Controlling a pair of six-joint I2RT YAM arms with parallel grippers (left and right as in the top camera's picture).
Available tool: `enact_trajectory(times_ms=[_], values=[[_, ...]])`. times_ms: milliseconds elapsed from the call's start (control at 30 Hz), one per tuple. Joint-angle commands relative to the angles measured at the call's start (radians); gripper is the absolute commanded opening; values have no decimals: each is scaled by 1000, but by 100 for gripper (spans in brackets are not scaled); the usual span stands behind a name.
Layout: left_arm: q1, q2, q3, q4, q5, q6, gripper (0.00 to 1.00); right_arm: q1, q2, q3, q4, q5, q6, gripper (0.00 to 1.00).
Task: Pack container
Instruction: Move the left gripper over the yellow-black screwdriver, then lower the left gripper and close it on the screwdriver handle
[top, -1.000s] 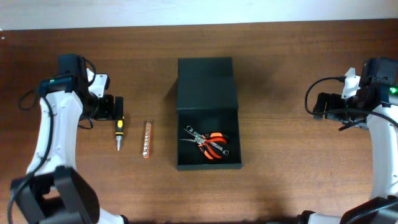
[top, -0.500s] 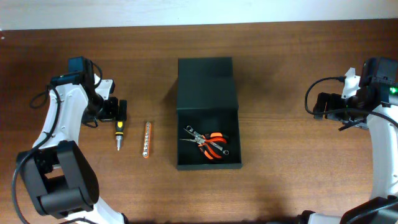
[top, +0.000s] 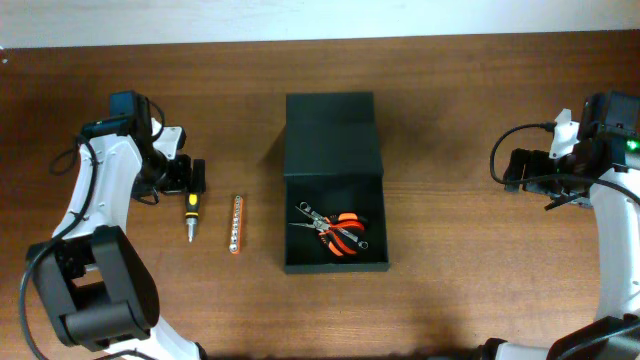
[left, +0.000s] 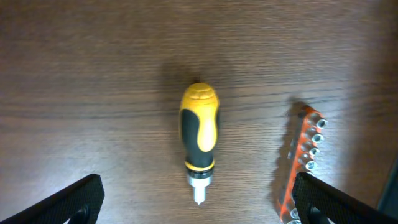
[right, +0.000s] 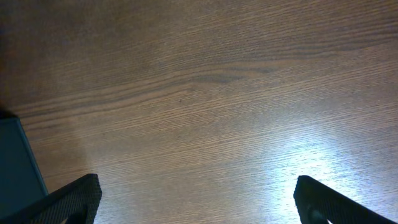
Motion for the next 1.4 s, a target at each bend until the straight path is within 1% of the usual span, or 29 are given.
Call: enact_trajectory(times_ms=[0, 300, 633, 1033, 1267, 1367], values=[[0, 9, 16, 3, -92, -80, 99, -5, -5, -4, 0, -9, 0, 99], [-3, 15, 16, -11, -104, -103, 99, -5, -5, -4, 0, -9, 0, 99], [-64, 79, 16, -8, -105, -103, 99, -5, -5, -4, 0, -9, 0, 99], [-51, 141, 16, -4, -103, -101, 99, -5, -5, -4, 0, -9, 0, 98], [-50, 159, 16, 7, -101, -93, 99, -5, -5, -4, 0, -9, 0, 99], [-50, 159, 16, 18, -93, -51, 99, -5, -5, -4, 0, -9, 0, 99]])
